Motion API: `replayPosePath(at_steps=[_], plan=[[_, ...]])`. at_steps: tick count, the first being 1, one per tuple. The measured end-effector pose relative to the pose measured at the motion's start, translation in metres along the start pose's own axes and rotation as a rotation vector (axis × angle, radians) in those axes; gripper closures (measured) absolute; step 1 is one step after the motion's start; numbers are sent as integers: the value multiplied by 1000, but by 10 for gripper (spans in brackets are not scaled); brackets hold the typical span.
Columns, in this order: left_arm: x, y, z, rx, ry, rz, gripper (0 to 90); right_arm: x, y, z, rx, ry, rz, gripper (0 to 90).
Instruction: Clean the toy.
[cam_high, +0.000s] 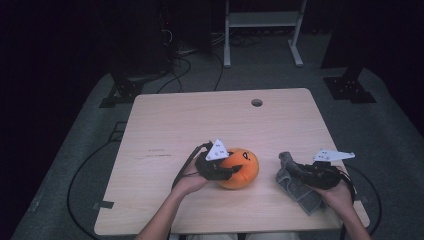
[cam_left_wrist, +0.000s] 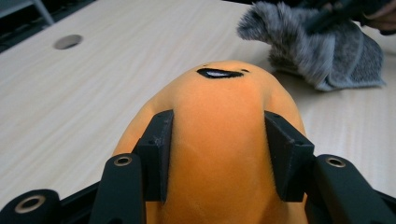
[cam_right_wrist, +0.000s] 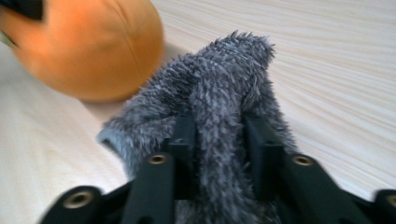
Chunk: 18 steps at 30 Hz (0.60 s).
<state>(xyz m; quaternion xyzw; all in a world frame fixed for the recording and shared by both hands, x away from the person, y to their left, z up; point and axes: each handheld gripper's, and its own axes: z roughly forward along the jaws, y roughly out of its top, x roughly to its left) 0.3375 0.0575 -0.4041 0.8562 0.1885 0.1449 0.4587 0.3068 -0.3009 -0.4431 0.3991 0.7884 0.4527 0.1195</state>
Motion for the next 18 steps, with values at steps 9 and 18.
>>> replayPosePath(at_steps=[9, 18], plan=[[24, 10, -4, -3, 71, -12, 481, -5, 0, -4, -58, -11, 28, 504], [44, 10, 7, 6, 193, -69, 466, 0, 1, -1, -63, 4, 6, 487]])
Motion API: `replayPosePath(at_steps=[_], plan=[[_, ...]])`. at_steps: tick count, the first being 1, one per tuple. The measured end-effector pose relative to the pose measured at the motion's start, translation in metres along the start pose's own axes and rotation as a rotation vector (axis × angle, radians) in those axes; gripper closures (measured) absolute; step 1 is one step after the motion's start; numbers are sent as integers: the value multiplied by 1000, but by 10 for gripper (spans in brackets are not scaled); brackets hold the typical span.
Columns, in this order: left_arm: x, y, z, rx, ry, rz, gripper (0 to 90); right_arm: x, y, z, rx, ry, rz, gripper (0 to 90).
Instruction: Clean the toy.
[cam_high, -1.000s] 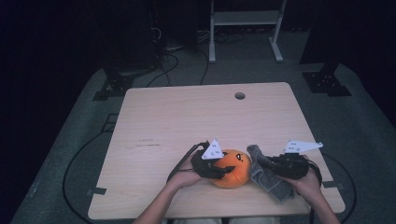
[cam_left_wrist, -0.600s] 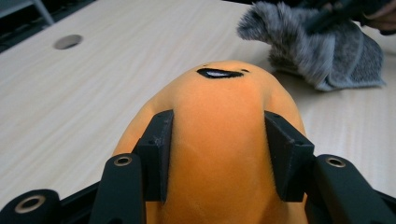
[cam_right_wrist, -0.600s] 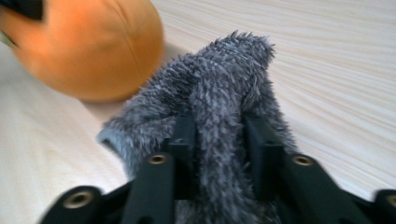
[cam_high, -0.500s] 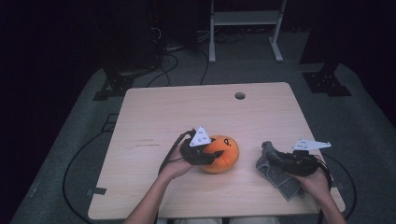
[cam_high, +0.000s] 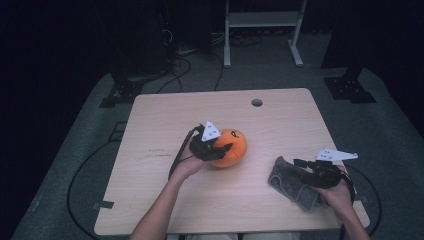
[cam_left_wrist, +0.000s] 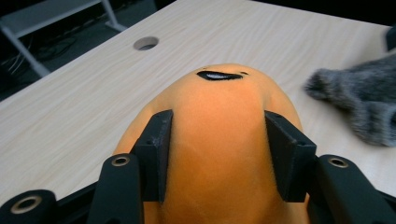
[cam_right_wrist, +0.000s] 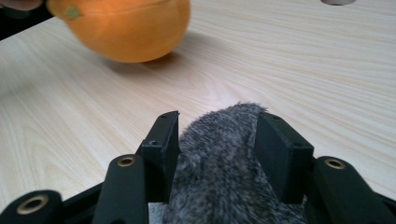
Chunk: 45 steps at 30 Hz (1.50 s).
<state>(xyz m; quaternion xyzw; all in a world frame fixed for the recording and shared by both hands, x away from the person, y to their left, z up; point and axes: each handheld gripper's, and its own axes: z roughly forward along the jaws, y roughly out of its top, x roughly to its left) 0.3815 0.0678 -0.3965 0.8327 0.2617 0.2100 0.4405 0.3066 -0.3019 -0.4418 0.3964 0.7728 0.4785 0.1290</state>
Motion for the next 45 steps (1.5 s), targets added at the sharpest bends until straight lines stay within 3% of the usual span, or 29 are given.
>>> replayPosePath(at_steps=[2, 4, 12, 18, 22, 27, 31, 33, 45], plan=[[1, -3, 5, 23, -4, -15, 443, 1, 0, 1, -1, 4, -7, 486], [0, -7, 10, 68, -34, -5, 384, 3, 1, 2, 2, 9, -6, 486], [0, -6, 0, 37, -26, -37, 215, 5, 3, 4, 5, 4, -18, 482], [-1, -8, -11, 31, -5, -21, 191, 4, 5, 3, -10, 2, -11, 470], [-1, -12, -18, 10, 4, -15, 174, 3, 5, 3, -17, 26, 5, 460], [-1, -21, -29, -30, 19, -38, 153, 3, 4, 2, -17, 30, 6, 444], [0, -29, -40, -28, 37, -28, 140, 3, 3, 4, -6, 36, 4, 428], [1, -34, -44, -39, 48, -44, 136, 4, 3, 5, 2, 35, 1, 426], [4, -60, -63, -20, 78, -77, 119, 6, 3, 4, 3, 35, -6, 418]])
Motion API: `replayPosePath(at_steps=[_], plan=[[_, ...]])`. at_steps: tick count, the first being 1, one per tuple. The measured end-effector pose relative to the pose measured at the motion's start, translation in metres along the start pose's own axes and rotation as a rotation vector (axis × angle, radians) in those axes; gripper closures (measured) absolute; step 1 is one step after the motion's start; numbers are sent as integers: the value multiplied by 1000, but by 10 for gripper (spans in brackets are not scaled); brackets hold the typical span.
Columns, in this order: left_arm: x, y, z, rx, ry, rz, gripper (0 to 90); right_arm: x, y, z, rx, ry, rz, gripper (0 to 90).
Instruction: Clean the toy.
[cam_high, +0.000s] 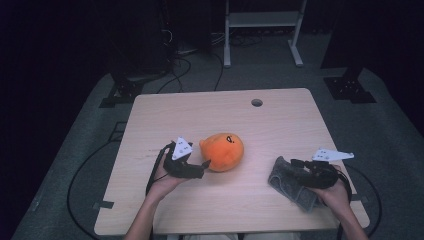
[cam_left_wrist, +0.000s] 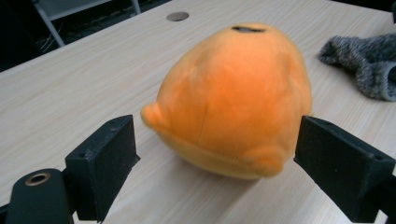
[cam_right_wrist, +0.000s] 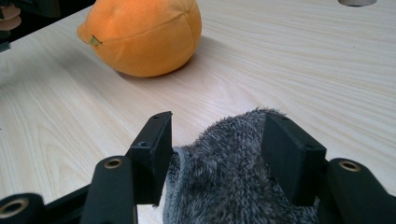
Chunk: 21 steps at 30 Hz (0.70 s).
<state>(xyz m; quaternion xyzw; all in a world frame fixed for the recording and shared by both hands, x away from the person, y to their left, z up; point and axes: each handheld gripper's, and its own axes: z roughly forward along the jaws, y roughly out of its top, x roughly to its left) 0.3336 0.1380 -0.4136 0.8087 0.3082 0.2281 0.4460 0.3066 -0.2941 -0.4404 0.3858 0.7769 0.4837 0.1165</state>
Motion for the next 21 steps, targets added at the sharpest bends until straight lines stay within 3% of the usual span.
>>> replayPosePath(at_steps=[8, 21], plan=[[3, -17, -7, 4, 17, -44, 116, 1, -1, 0, 3, 3, -5, 416], [4, -39, -21, 3, 61, -81, 108, 2, -3, -2, -5, 9, 4, 410]])
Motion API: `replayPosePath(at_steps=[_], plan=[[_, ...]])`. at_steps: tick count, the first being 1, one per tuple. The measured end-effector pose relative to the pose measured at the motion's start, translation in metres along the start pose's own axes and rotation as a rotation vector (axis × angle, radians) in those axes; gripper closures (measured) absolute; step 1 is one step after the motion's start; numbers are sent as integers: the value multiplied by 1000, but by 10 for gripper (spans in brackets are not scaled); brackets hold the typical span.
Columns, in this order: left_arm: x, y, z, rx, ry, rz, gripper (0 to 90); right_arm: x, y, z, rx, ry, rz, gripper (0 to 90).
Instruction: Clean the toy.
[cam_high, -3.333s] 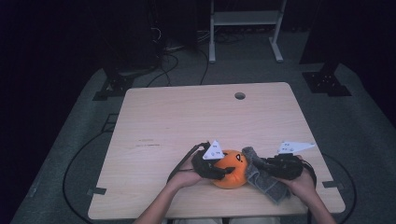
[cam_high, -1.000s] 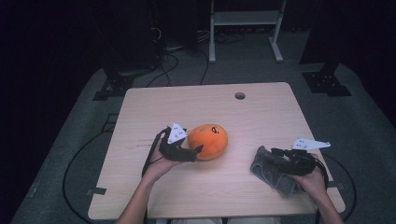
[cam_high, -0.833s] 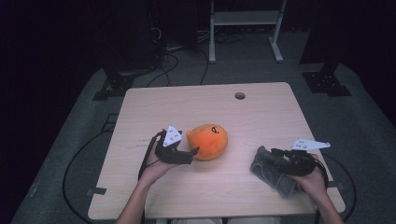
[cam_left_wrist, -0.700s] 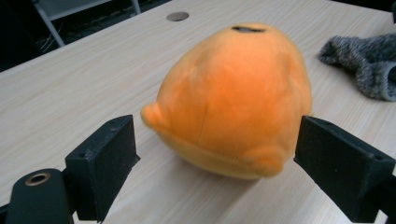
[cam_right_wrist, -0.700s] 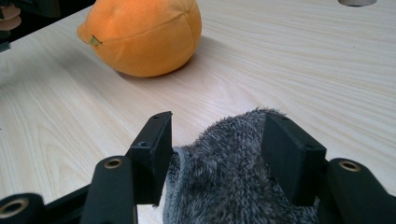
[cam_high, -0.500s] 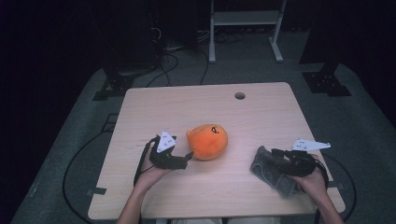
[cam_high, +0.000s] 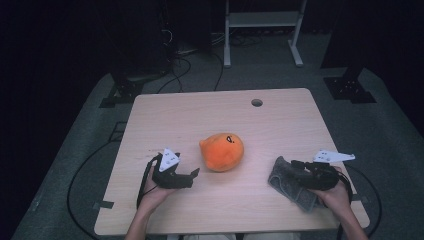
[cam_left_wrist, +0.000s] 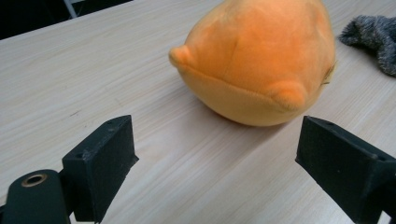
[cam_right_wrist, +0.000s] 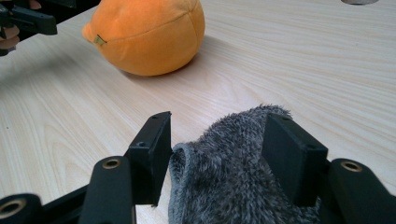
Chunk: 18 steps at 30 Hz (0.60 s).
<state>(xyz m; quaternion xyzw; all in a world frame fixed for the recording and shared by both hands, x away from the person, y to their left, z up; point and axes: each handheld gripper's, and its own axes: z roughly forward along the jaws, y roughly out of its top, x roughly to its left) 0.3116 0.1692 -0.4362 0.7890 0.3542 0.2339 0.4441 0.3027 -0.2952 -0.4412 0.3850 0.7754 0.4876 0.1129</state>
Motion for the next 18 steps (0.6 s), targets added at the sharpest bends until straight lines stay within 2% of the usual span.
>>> replayPosePath(at_steps=[3, 5, 8, 11, 12, 14, 18], plan=[[0, -4, -3, 2, 18, 9, 104, 0, -2, -2, -8, -2, 5, 407], [0, -8, -4, -4, 24, 1, 98, 0, -3, -4, -11, -7, 8, 404], [-1, -16, -6, -23, 39, -20, 96, 0, -6, -11, -45, 0, 34, 403], [-5, -23, -7, -27, 62, 6, 95, 1, -7, -13, -59, 1, 44, 401], [-5, -24, -7, -33, 59, 3, 95, 1, -8, -12, -55, -2, 45, 400], [-5, -26, -7, -39, 72, 24, 94, 1, -9, -10, -48, -5, 44, 399], [-4, -26, -9, -64, 69, 30, 92, 1, -10, -7, -39, -3, 34, 396]])
